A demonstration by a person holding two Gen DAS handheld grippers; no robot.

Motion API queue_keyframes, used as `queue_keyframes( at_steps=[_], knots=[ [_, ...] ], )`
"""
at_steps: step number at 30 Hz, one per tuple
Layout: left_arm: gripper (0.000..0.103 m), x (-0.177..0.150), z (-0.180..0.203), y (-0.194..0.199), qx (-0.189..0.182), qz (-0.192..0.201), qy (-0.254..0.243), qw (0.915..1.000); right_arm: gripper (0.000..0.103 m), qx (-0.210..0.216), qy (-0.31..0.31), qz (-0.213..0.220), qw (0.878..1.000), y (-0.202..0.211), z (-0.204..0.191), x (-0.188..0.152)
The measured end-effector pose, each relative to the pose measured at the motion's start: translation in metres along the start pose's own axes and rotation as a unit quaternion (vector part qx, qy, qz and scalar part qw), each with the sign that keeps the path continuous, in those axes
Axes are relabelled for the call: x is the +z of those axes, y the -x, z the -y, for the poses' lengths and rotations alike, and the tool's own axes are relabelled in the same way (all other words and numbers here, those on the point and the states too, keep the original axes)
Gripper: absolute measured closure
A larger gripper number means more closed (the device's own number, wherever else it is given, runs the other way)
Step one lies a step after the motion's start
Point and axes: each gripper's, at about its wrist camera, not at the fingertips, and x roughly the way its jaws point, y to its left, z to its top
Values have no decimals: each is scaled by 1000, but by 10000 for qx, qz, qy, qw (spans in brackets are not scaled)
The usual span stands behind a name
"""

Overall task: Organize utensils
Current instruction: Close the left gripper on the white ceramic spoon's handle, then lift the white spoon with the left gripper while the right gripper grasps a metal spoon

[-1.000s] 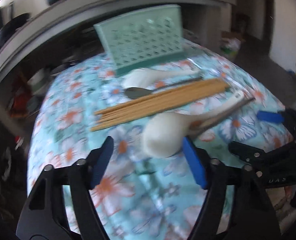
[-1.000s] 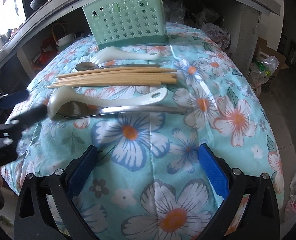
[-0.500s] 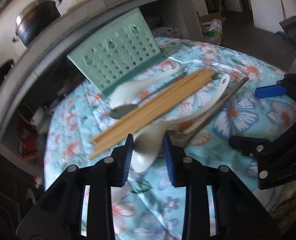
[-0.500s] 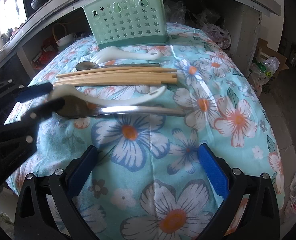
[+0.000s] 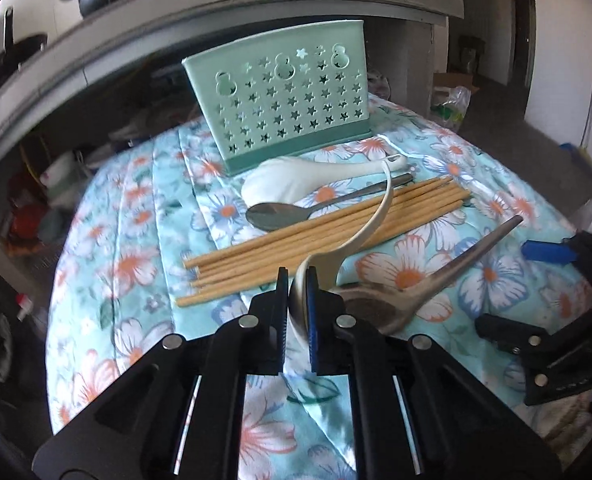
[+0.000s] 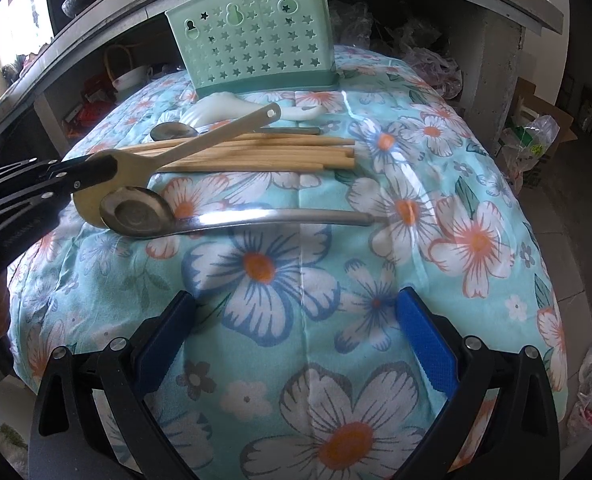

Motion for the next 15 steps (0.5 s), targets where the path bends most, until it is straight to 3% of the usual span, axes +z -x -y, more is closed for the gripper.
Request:
queue_keyframes(
  at_steps=[9,15],
  knots=[
    [90,-21,-14,-6,-542,-231,818,9949,5,-38,-3,50,10000,-1,-1,0],
    [90,-28,-33,-14,-1031,-138,1655,9807,5,-52,1,66,10000,-1,-1,0]
  ],
)
